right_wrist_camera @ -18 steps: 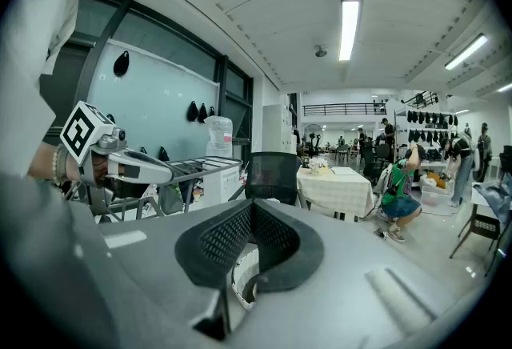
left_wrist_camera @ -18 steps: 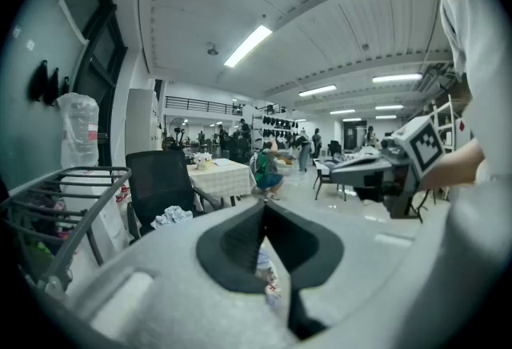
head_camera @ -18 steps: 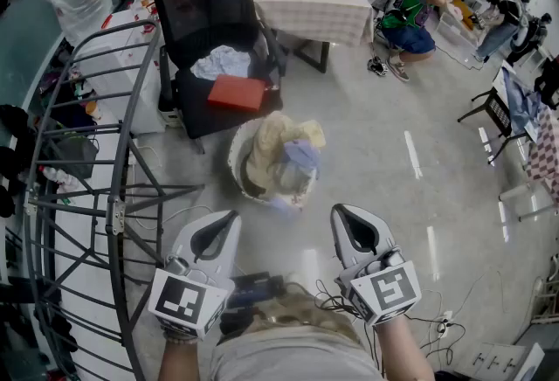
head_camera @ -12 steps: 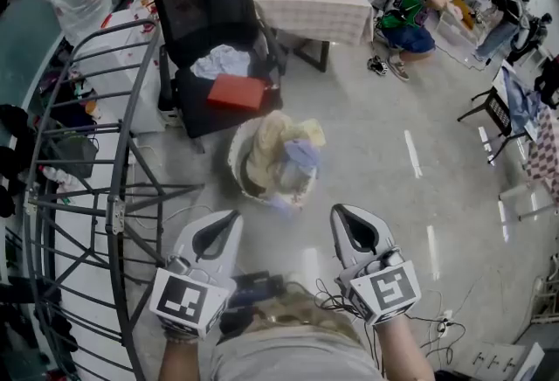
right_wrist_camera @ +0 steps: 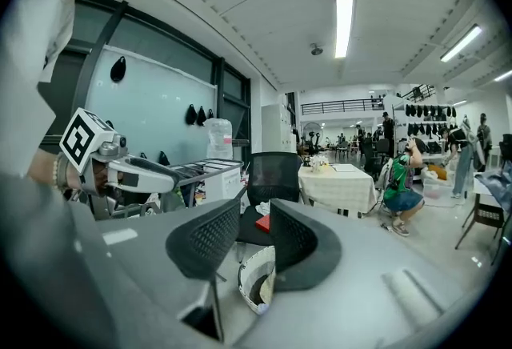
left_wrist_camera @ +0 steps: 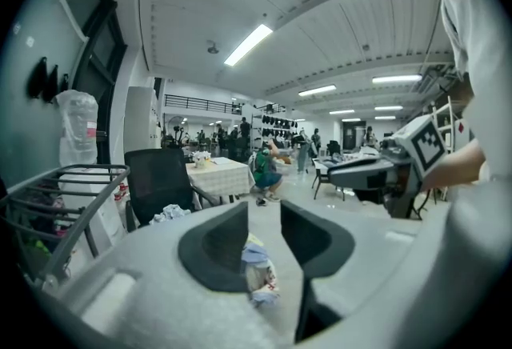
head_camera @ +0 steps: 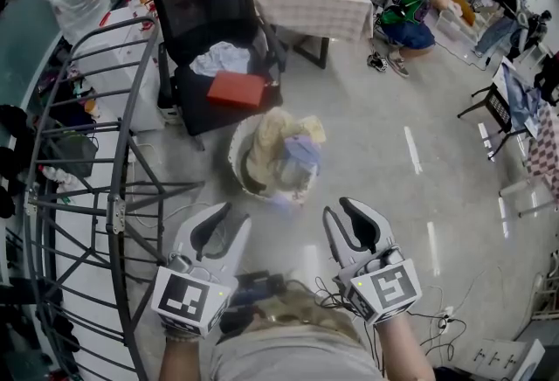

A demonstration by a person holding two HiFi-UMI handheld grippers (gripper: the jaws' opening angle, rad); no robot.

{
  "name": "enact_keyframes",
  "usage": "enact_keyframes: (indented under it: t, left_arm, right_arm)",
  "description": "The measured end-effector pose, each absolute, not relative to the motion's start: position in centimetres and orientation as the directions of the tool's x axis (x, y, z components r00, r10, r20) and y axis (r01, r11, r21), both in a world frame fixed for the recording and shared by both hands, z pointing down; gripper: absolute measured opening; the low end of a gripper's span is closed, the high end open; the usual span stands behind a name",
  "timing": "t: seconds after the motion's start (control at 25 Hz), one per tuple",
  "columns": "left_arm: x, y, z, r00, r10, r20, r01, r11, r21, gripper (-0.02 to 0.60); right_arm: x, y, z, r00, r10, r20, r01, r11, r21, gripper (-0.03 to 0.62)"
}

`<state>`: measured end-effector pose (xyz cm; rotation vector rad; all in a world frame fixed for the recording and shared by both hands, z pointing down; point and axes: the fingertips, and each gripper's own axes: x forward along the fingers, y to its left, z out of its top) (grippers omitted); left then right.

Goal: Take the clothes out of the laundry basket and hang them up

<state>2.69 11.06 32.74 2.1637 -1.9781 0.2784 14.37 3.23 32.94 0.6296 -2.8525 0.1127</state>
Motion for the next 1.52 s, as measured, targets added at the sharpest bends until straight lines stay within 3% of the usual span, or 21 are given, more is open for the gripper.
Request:
enact_keyframes:
  t: [0.08,0.8,1.52]
  left_arm:
    - [2.6,11.1,32.6,0.088,-0.959,0.268,-0.996,-0.088,0.012,0.12]
    - [1.0,10.9,33.0,0.157,-0.958,0.241,-0.987,-0.158,0.013,0.12]
    - [1.5,-3.3,33.9,0.195,-0.943,0.268,-0.98,-0.201,0.008,0.12]
  right_arm:
    - [14.3,3.3,32.7,-0.884,-0.41,0.224,-0.426,0.904,-0.028,0.114]
    - [16.3,2.9,33.8,-0.813,-0.538,0.222,-0.559,0.828,-0.039,0.114]
    - [16.7,-11.2,35.1,-0.809,-0.538,0.235,-0.565,0.823,-0.061,0.114]
